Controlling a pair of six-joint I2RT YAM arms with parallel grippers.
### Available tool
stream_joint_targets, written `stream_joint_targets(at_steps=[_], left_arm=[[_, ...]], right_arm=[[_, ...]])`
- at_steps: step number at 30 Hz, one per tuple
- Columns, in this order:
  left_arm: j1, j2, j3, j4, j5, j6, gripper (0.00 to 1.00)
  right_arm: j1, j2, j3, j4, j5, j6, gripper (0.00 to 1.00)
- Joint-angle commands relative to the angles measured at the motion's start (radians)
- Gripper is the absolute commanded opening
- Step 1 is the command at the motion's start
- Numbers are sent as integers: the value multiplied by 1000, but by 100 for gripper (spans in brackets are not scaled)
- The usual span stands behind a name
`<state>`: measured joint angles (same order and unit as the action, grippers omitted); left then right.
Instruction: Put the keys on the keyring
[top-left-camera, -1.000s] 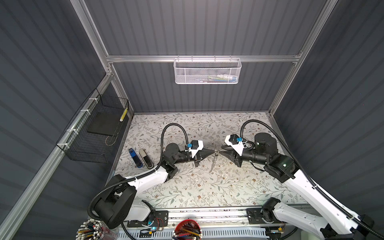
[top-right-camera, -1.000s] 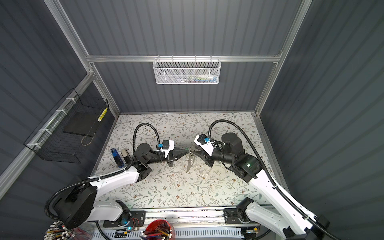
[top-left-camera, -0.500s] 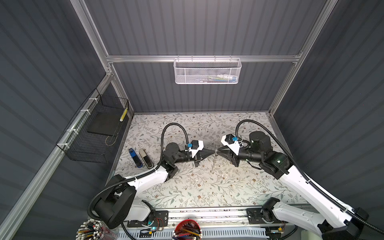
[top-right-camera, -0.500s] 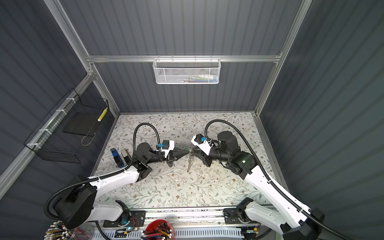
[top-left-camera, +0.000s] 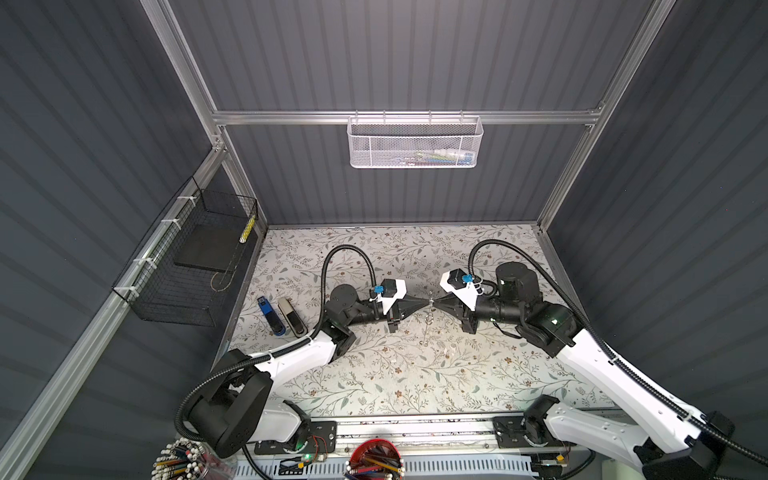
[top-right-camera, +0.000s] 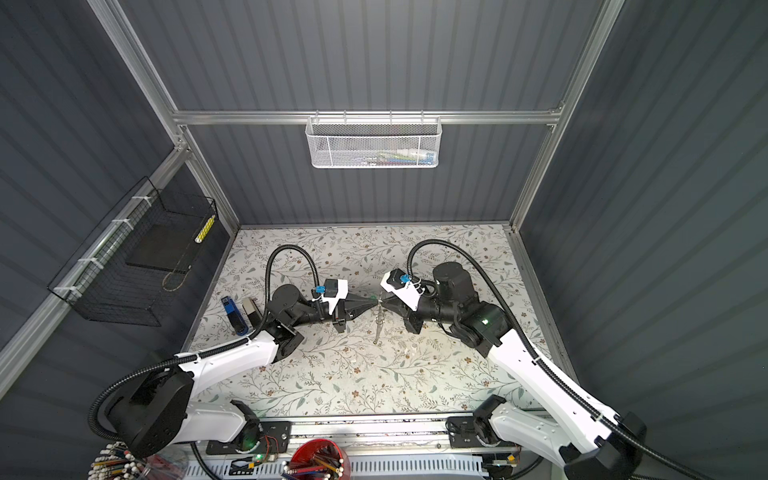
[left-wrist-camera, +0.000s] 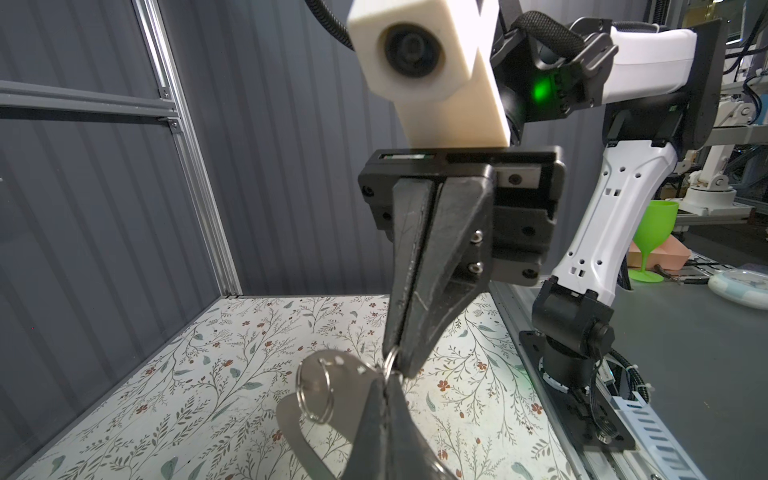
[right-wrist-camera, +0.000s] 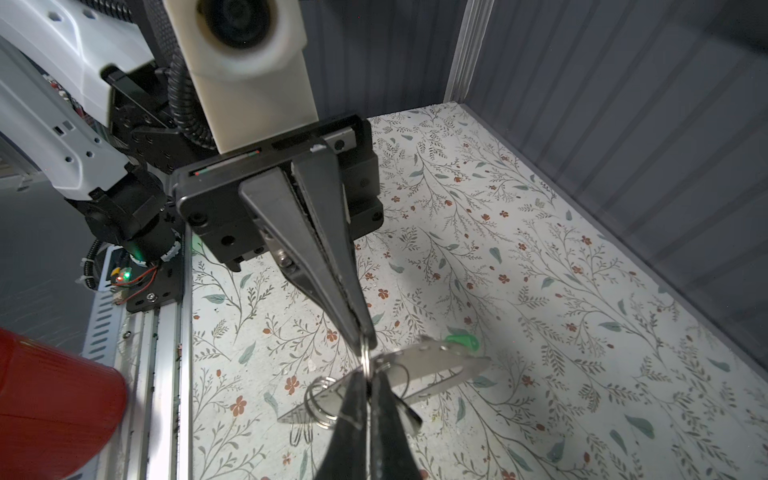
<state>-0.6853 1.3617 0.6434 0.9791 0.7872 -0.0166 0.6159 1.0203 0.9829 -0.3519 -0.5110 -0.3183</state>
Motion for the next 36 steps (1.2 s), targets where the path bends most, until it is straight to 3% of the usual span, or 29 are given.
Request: stream_joint_targets(at_steps=[1, 6, 8, 9, 17, 23, 36], left_arm=[[4, -16, 38, 8, 24, -7, 0], [4, -13, 46, -25, 28, 0, 1], [5, -32, 50, -87, 22, 39, 20], [7, -46, 57, -134, 15, 74, 23], [12, -153, 289, -968, -46, 661, 22], [7, -138, 353, -1092, -64, 777, 22], [-42, -106, 394, -1132, -74, 814, 24]], right_arm=[[-3, 0, 15, 10, -22, -4, 0], [-2, -5, 16, 5, -15, -12, 0], [-3, -8, 24, -15, -2, -18, 0], [-3, -8, 30, -30, 6, -24, 0], [-4, 57, 158, -319, 60, -90, 0], [-5, 131, 247, -442, 41, -104, 0], [-5, 198, 319, -530, -6, -113, 0]])
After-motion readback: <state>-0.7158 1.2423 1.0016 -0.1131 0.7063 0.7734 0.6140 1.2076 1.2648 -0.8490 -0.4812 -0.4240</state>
